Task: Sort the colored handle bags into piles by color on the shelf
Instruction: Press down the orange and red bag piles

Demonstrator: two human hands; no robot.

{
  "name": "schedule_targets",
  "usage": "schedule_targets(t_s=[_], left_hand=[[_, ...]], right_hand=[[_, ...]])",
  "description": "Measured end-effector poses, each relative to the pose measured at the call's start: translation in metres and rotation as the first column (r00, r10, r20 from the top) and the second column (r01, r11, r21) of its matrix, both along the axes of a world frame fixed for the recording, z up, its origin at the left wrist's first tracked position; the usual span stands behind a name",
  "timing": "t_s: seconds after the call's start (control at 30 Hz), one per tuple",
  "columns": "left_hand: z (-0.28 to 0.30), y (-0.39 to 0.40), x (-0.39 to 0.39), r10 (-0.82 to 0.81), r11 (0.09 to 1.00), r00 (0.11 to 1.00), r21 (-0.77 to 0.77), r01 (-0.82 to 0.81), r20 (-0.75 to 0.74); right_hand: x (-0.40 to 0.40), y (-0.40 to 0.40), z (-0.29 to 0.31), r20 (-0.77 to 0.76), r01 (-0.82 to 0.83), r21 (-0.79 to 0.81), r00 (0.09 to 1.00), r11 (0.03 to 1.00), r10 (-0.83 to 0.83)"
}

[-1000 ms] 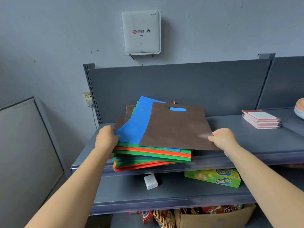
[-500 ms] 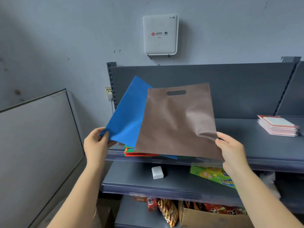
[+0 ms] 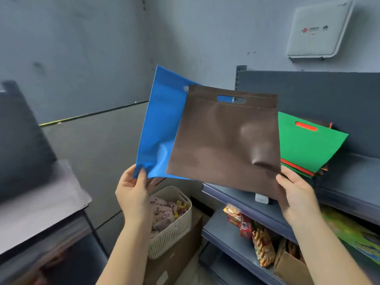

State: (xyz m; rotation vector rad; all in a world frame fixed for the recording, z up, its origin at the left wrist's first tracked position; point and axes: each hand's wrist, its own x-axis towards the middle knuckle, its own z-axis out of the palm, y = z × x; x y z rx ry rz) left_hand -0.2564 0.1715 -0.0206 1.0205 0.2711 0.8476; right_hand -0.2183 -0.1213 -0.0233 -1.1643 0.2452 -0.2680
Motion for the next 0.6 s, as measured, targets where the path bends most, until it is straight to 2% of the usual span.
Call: schedule_targets(t_s=[0.1,0.27,0.43,0.6], left_hand=[[-0.004,0.029,-0.051,0.121,0.993,0.993,-0.007,-0.121,0.018],[-0.001,0.080,-0.133,0.330,0.944,0.943,-0.039,-0.328,0.042],[0.007,0.131,-0.205,0.507,0.862,0.858,-0.045,-0.505,0.080],[0.012,0.175,-0.261,0.650,0.760,0.757,-0.056,-0.647,0.068]], right_hand=[[-0.014,0.041,-0.005,-0.015,-0.096,-0.016,0.995,0.995,0.096],[-0.040,0.115,-0.010,-0.034,-0.300,0.047,0.953,0.953,0.302],[-0.058,0.186,-0.005,-0.040,-0.478,-0.005,0.878,0.878,0.477],[-0.072,0.250,0.012,0.033,-0.615,-0.049,0.786,0.787,0.617]])
